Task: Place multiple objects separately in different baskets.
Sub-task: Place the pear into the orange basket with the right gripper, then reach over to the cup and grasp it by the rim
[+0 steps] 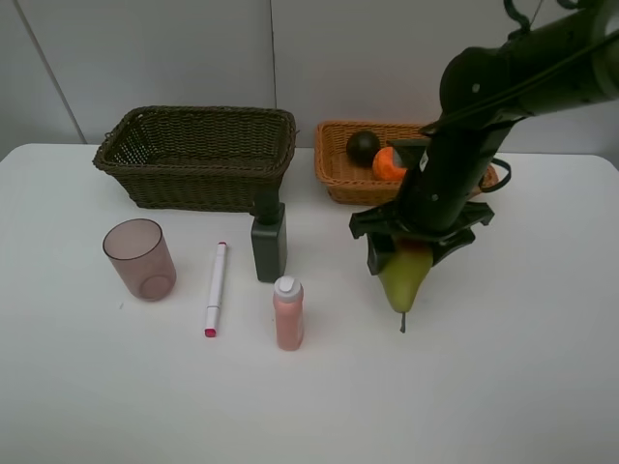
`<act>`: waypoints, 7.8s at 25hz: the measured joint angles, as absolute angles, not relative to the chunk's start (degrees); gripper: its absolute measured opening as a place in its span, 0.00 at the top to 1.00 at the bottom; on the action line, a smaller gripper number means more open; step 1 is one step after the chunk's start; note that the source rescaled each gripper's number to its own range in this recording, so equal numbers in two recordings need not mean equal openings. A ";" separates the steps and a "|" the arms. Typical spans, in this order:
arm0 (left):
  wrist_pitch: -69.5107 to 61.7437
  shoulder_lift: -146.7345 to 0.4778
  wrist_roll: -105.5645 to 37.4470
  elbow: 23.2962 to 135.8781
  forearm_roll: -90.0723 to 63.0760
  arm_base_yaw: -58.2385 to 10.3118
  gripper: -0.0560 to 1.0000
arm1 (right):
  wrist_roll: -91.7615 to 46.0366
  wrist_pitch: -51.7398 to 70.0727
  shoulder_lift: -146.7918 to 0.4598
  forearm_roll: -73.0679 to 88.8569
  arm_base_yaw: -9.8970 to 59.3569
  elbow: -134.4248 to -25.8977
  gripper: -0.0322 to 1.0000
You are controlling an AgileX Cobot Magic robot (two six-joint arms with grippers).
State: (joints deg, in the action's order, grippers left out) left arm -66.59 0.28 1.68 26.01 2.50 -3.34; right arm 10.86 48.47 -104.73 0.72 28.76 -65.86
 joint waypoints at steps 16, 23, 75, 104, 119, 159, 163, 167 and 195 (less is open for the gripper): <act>-66.59 0.28 1.68 26.01 2.50 -3.34 0.00 | 5.67 44.85 -104.73 -12.23 19.11 -89.19 0.63; -66.59 0.28 1.68 26.01 2.50 -3.34 0.00 | 4.18 32.76 -108.64 -12.36 12.32 -89.46 0.63; -66.59 0.28 1.68 26.01 2.68 -3.34 0.00 | 4.00 25.86 -121.94 -12.63 10.17 -89.46 0.02; -66.59 0.28 1.68 26.01 2.68 -3.34 0.00 | -8.03 68.42 -91.12 2.53 10.17 -84.47 0.02; -66.59 0.28 1.68 26.01 2.68 -3.34 0.00 | -12.11 69.70 -54.83 3.78 10.17 -53.89 0.02; -66.59 0.28 1.68 26.01 2.95 -3.34 0.00 | -4.55 60.28 0.17 3.52 -0.87 -29.80 0.02; -66.59 0.28 1.68 26.01 3.19 -3.34 0.00 | -3.85 60.28 0.17 2.91 -0.87 -29.80 0.02; -66.59 0.28 1.68 26.01 3.34 -3.34 0.00 | -3.80 60.28 0.17 2.91 -0.87 -29.80 0.02; -66.59 0.28 1.25 26.01 3.58 -3.34 0.00 | -3.63 60.28 0.17 2.91 -0.87 -29.62 0.02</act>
